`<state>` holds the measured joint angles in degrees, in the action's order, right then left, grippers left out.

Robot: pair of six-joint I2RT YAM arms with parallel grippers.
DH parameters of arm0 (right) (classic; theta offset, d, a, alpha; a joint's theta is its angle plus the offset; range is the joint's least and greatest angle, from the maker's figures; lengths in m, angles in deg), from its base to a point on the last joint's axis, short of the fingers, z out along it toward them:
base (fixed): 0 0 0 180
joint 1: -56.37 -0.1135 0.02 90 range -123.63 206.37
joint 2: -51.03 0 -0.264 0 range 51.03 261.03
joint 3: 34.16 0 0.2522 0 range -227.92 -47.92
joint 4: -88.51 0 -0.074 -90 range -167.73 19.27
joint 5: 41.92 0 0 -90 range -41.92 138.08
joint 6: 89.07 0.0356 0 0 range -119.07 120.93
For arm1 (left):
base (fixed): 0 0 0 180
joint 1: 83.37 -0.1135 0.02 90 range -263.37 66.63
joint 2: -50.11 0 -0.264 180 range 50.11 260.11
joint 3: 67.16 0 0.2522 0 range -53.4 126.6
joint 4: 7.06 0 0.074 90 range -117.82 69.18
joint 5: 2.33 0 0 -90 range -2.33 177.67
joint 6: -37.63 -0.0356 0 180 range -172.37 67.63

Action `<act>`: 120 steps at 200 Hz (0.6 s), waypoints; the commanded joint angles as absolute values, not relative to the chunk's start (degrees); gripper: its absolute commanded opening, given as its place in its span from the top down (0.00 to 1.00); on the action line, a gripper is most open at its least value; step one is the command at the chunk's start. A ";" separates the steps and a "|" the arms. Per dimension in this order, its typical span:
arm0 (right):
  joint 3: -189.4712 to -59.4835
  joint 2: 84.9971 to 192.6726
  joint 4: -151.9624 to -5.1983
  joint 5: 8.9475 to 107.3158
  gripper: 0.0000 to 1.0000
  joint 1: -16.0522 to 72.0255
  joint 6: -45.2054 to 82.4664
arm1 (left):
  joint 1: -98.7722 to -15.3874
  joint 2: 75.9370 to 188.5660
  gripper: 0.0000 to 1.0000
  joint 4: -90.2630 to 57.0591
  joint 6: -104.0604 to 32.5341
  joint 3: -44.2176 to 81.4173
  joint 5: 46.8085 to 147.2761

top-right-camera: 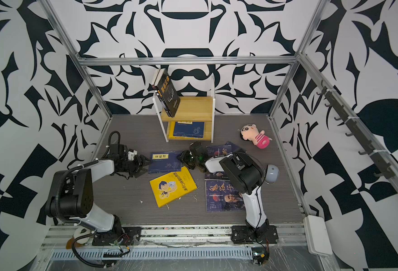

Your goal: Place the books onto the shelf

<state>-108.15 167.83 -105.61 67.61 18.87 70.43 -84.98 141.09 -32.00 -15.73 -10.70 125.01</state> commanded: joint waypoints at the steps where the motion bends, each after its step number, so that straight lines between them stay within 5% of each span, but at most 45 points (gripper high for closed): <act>1: -108.30 167.62 -110.65 69.24 0.56 18.31 72.66 | -84.24 142.56 0.37 -32.77 -15.54 -9.46 125.11; 120: -107.25 164.33 -119.32 71.02 0.67 15.64 75.90 | -83.11 142.57 0.40 -31.63 -16.40 -10.42 124.38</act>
<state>-106.53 167.45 -113.98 68.68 17.28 74.86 -83.40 142.40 -31.30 -15.79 -10.29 125.04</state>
